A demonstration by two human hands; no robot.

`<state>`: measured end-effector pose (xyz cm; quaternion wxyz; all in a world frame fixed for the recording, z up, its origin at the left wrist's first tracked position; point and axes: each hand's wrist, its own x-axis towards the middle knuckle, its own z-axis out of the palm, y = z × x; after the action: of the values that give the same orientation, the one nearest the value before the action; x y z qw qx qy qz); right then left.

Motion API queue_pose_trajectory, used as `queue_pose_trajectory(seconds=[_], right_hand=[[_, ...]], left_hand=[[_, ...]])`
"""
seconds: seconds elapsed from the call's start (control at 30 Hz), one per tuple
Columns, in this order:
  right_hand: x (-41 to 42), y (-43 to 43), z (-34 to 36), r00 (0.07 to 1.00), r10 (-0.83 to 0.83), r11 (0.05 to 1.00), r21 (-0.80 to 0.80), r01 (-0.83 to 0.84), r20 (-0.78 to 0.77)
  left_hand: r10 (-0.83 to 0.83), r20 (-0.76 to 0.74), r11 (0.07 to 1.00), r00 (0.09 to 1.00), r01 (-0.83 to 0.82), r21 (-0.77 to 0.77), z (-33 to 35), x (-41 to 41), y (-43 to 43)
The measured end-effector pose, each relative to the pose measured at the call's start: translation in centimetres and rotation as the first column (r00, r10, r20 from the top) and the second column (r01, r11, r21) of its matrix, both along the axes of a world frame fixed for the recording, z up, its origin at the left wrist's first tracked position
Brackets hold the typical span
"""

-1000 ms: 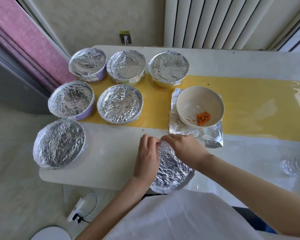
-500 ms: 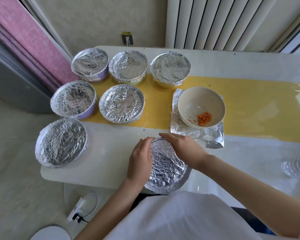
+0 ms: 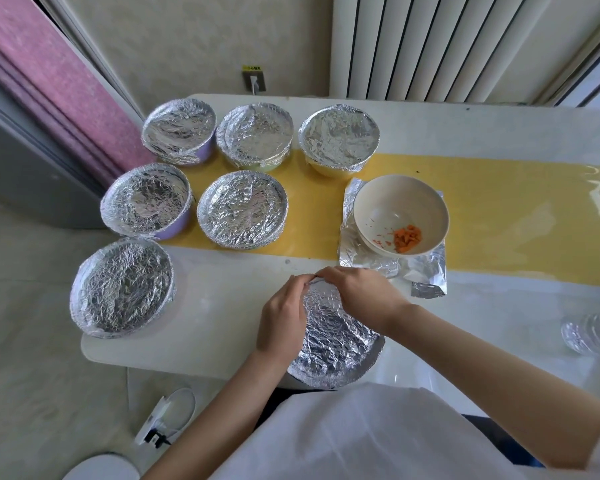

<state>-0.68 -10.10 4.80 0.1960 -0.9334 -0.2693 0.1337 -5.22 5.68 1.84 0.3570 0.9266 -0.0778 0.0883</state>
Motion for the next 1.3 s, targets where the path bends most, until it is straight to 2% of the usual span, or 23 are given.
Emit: queue_pose_trajectory(seconds=[0.07,0.17,0.27,0.33,0.53,0.63,0.73,0.87,1.03,1.3], right_hand=[[0.2,0.3,0.0,1.0,0.0,1.0,-0.027,0.0,0.009],[0.5,0.2,-0.7,0.999,-0.028,0.993,0.116,0.032,-0.033],[0.5,-0.2,-1.2,0.983,-0.158,0.952,0.249,0.176,-0.089],[0.4,-0.4,-1.2,0.97,-0.216,0.934,0.267,0.237,-0.108],[0.8,-0.5,-2.3,0.986,-0.158,0.974,0.154,0.165,-0.058],[1.1,-0.3,-2.0,0.988,-0.145,0.97,0.187,0.153,-0.058],[1.2,-0.2,-1.7,0.972,-0.204,0.95,0.215,0.224,-0.113],[1.4,-0.5,-2.6,0.946,-0.246,0.943,0.175,0.284,-0.21],[1.6,-0.2,-3.1,0.932,-0.224,0.957,0.119,0.266,-0.284],[1.6,0.1,-3.1,0.946,-0.228,0.969,0.044,0.244,-0.232]], left_hand=[[0.027,-0.011,1.0,1.0,-0.027,-0.013,0.1,0.0,-0.1],[0.06,0.0,0.998,0.998,-0.06,-0.012,0.1,0.1,-0.2],[0.113,-0.015,0.993,0.993,-0.114,-0.044,0.0,0.2,-0.2],[0.146,-0.021,0.987,0.989,-0.147,-0.061,0.0,0.3,-0.1],[0.184,-0.034,0.98,0.982,-0.186,-0.069,-0.4,0.3,-0.4],[0.226,-0.065,0.966,0.972,-0.232,-0.111,-0.4,-0.2,-0.5],[0.288,-0.174,0.942,0.942,-0.312,-0.125,-0.4,-0.8,-0.6],[0.307,-0.299,0.947,0.903,-0.322,0.001,-0.8,-1.0,-0.1],[0.26,-0.382,0.935,0.887,-0.329,-0.129,-1.7,0.3,0.2],[0.261,-0.334,0.948,0.906,-0.306,-0.09,-2.0,0.1,0.3]])
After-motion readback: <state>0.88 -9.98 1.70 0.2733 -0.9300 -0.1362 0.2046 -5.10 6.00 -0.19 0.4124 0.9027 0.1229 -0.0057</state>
